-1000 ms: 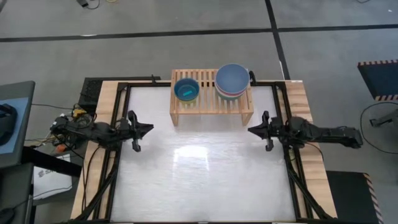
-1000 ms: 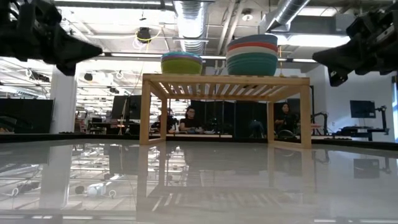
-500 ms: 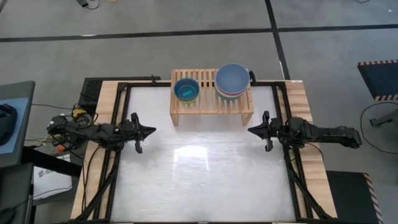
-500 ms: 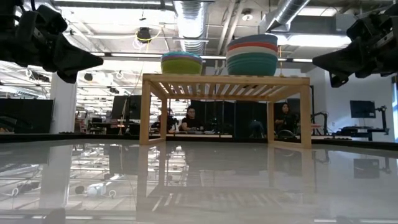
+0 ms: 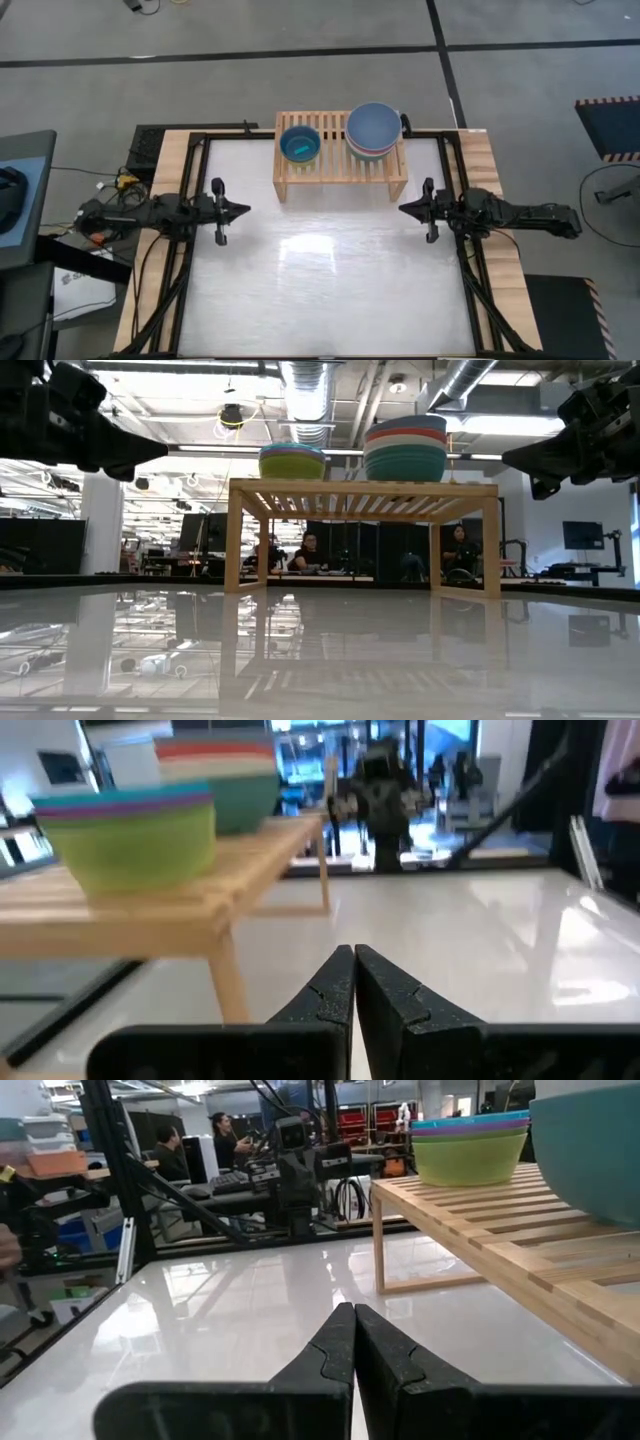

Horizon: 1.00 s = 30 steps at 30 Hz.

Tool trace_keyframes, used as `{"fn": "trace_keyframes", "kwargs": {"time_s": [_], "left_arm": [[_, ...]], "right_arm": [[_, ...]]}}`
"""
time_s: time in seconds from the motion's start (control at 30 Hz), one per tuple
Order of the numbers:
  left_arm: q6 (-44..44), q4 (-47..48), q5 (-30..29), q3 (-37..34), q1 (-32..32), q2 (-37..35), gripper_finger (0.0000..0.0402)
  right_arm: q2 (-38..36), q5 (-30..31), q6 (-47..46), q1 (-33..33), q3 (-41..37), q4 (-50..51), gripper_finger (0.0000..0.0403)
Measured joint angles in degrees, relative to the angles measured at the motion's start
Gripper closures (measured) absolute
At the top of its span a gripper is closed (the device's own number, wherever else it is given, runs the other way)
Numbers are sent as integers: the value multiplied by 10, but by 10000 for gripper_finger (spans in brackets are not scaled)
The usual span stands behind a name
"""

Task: Place and stack bowls onto a shelf
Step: Return to Home Position

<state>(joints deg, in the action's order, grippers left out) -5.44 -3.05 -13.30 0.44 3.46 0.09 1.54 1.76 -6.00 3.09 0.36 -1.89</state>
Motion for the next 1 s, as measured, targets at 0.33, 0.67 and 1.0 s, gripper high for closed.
{"fn": "trace_keyframes", "kwargs": {"time_s": [0.33,0.67,1.0], "left_arm": [[36,3,115,0,-97,1,401],[87,8,100,-1,-101,4,401],[82,8,99,-1,-101,4,401]], "right_arm": [[0,0,0,0,0,-1,375],[0,-1,0,0,0,-1,375],[0,-1,0,0,-1,-1,375]]}}
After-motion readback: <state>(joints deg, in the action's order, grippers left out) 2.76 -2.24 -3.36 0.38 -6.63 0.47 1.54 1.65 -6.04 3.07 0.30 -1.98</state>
